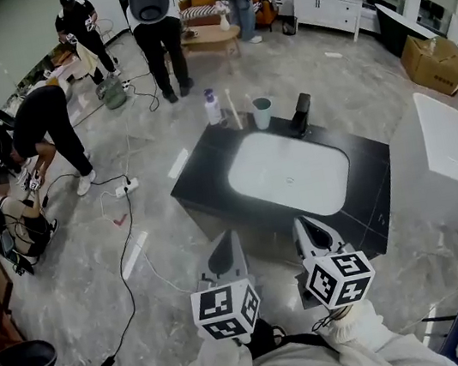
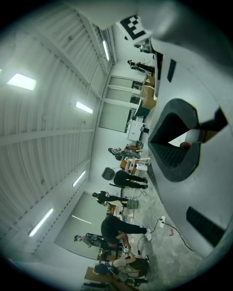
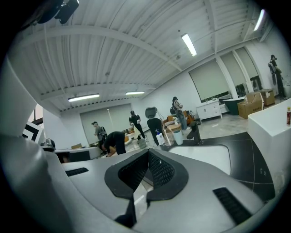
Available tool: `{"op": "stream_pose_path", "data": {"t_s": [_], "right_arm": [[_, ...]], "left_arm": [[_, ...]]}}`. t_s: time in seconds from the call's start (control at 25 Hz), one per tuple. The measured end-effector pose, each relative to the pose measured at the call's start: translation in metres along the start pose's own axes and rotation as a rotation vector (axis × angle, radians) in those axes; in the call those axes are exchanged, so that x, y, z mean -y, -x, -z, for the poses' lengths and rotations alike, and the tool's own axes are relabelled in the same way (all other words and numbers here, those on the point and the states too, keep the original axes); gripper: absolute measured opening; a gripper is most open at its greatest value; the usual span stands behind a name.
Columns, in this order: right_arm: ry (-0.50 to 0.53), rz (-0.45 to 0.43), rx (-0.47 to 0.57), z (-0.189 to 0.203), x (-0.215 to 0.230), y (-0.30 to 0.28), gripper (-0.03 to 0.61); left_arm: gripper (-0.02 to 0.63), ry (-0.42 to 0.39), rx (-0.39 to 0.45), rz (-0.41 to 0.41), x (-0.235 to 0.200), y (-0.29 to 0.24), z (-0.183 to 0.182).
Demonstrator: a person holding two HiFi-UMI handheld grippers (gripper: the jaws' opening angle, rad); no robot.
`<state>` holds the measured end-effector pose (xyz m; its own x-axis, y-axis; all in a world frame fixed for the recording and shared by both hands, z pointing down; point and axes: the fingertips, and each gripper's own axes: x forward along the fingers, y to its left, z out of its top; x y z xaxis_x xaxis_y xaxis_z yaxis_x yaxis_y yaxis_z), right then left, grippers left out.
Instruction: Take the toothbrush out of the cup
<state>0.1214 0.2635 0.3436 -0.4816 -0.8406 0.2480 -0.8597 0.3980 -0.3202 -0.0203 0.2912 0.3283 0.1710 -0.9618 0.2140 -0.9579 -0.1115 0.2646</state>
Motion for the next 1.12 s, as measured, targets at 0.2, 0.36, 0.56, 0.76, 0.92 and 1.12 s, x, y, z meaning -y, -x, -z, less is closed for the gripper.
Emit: {"op": "stream_pose_path", "data": {"t_s": [0.2, 0.36, 0.56, 0.76, 0.92, 1.12], "right_arm": [[-0.005, 0.018, 0.011, -0.009, 0.008, -0.015, 0.023], [-0.002, 0.036, 0.015, -0.014, 0.016, -0.031, 0.023], [-0.002, 0.062, 0.028, -0.026, 0.023, -0.064, 0.023], [0.0, 0.07, 0.034, -0.04, 0.021, -0.11, 0.022], [0.009, 0.088, 0.03, -0.054, 0.02, -0.144, 0.023], [0.017, 0.123, 0.053, -0.076, 0.029, -0.181, 0.022]], "left_arm": [[-0.003, -0.013, 0.001, 0.019, -0.001, -0.02, -0.009], [-0.003, -0.013, -0.002, 0.04, -0.004, -0.044, -0.012], [-0.003, -0.031, -0.003, 0.08, -0.012, -0.08, -0.023], [-0.003, -0.032, -0.012, 0.103, -0.033, -0.124, -0.038], [-0.003, -0.035, -0.019, 0.123, -0.049, -0.16, -0.056], [-0.003, -0.033, -0.014, 0.16, -0.062, -0.205, -0.076]]}}
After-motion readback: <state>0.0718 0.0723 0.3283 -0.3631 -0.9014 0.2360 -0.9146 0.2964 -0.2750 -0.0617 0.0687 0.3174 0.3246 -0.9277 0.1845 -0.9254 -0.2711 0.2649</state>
